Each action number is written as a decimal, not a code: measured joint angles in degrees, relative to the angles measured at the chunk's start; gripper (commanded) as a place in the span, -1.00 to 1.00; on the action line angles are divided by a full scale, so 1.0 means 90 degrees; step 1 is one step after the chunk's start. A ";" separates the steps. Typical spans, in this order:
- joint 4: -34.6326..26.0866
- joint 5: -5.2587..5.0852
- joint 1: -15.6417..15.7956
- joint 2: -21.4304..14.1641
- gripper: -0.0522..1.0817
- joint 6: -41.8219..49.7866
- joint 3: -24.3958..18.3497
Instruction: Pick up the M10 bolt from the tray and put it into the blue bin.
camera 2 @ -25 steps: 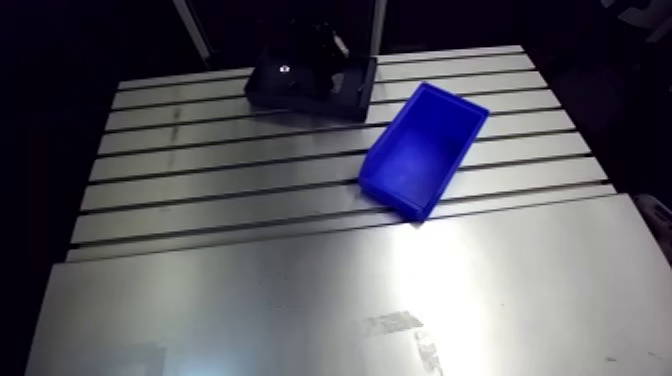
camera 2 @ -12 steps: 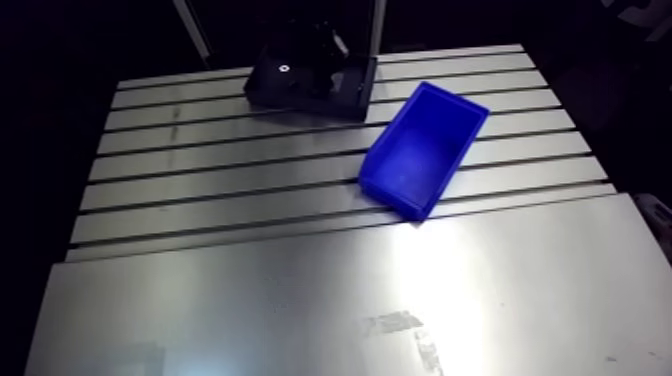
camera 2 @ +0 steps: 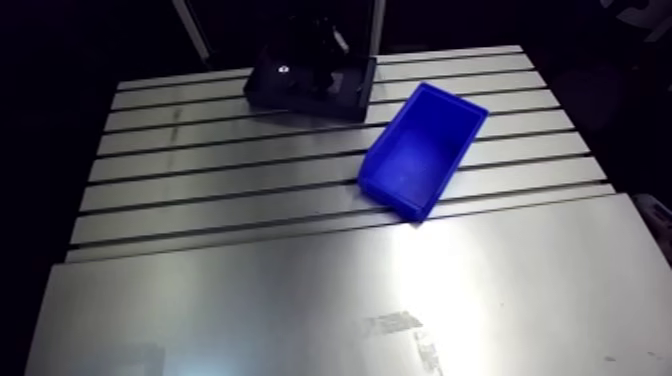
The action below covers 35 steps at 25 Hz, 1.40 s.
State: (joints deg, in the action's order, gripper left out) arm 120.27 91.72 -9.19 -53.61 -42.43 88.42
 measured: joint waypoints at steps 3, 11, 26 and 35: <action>-0.0010 0.0001 0.0002 -0.0036 0.87 -0.0002 -0.0036; -0.0078 0.0003 0.0036 -0.0307 0.88 -0.0066 -0.0163; -0.0810 0.0005 0.0042 -0.1240 0.90 -0.1129 -0.0236; -0.1255 -0.0003 -0.0010 -0.1923 0.90 -0.1987 -0.0157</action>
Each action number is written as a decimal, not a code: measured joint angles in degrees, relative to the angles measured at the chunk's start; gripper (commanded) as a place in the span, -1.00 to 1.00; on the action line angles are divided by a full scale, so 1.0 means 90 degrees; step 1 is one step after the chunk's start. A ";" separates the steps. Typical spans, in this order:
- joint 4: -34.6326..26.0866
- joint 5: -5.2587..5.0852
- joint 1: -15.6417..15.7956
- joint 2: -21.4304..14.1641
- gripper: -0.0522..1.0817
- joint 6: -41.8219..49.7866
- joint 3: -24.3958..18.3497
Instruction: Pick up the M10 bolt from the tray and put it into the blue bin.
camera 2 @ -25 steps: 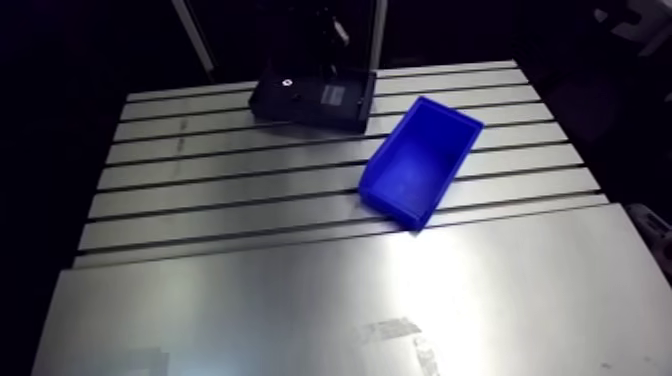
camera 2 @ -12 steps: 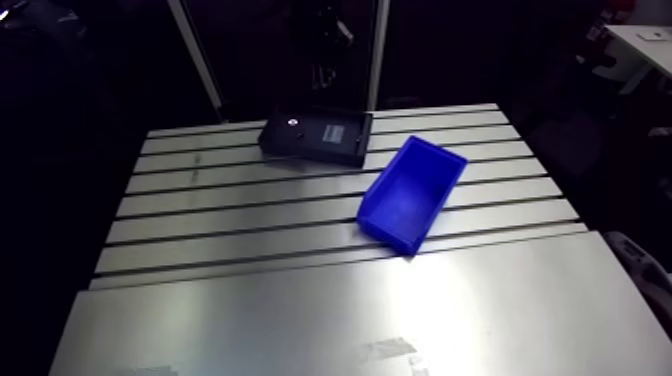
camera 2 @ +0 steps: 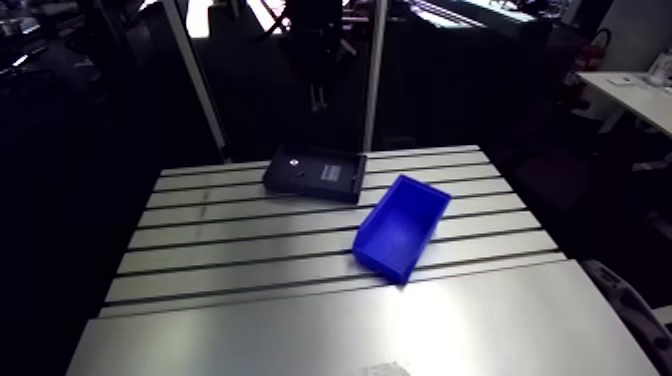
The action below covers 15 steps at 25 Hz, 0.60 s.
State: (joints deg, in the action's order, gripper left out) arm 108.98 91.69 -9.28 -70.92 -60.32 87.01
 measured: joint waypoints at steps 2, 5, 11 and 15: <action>-0.0065 -0.0002 -0.0014 -0.0156 0.90 -0.0332 0.0038; -0.0183 -0.0005 -0.0048 -0.0341 0.90 -0.0761 0.0092; -0.0420 -0.0011 -0.0277 -0.0702 0.90 -0.1988 0.0281; -0.0507 -0.0007 -0.0423 -0.0979 0.90 -0.2965 0.0517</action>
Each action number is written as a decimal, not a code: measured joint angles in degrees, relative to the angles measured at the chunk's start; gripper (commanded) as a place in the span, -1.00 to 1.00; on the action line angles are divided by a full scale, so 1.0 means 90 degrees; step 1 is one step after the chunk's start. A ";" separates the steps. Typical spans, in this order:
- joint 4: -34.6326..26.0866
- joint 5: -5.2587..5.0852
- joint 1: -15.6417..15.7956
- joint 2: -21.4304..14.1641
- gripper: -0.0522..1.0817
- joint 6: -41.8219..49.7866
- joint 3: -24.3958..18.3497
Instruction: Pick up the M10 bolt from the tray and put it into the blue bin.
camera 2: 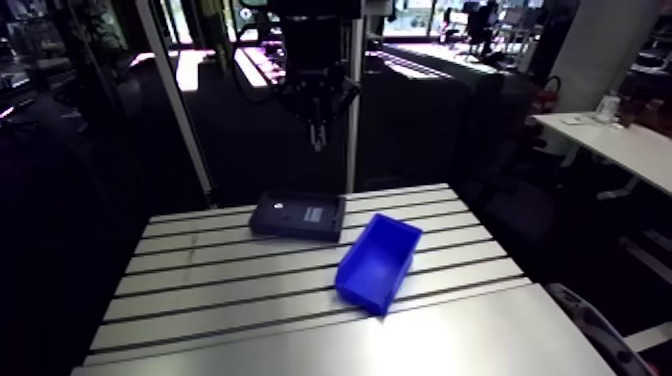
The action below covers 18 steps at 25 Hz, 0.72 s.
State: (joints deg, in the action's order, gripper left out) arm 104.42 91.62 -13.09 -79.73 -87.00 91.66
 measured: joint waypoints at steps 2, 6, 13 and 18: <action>-0.0056 0.0004 -0.0094 -0.0141 0.90 -0.0538 0.0156; -0.0094 0.0011 -0.0291 -0.0428 0.90 -0.1634 0.0504; -0.0080 0.0011 -0.0656 -0.0719 0.90 -0.3231 0.0969; -0.0064 -0.0020 -0.0897 -0.0839 0.90 -0.4497 0.1242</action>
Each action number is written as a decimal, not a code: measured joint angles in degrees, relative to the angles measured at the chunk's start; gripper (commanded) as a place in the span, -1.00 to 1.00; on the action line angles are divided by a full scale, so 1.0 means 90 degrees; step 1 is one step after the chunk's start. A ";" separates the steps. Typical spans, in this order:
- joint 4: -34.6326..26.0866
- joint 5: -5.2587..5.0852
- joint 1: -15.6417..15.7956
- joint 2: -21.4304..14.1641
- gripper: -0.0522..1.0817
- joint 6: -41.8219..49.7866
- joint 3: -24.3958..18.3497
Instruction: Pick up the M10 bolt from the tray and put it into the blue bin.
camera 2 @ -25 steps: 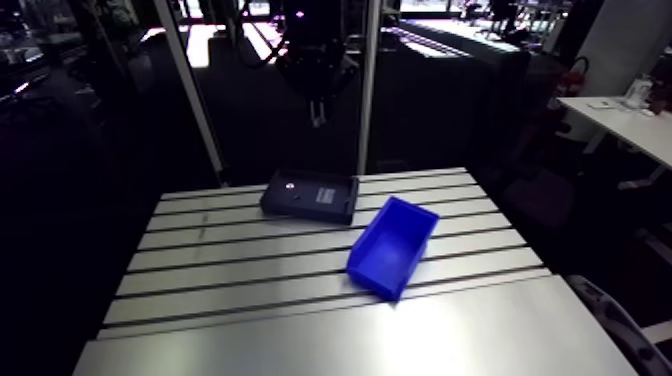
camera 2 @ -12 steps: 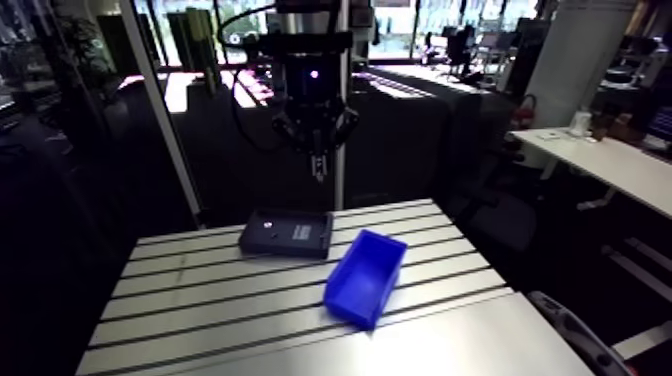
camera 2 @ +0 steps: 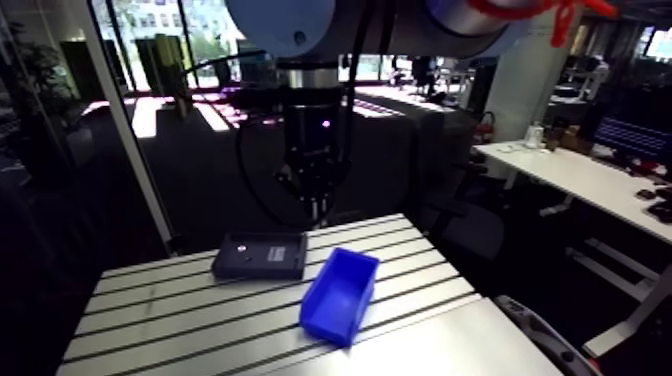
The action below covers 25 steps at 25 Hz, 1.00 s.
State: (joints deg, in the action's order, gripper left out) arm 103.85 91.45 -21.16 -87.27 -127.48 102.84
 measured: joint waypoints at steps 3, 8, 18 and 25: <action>0.0000 -0.0034 -0.0147 -0.0008 0.90 -0.0675 0.0082; -0.0001 -0.0078 -0.0329 0.0053 0.90 -0.1701 0.0197; 0.0018 -0.0049 -0.0551 0.0365 0.90 -0.3193 0.0285; 0.0351 -0.0003 -0.0580 0.0582 0.90 -0.3702 0.0383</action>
State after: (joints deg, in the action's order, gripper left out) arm 107.01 91.42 -26.37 -82.04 -160.79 106.29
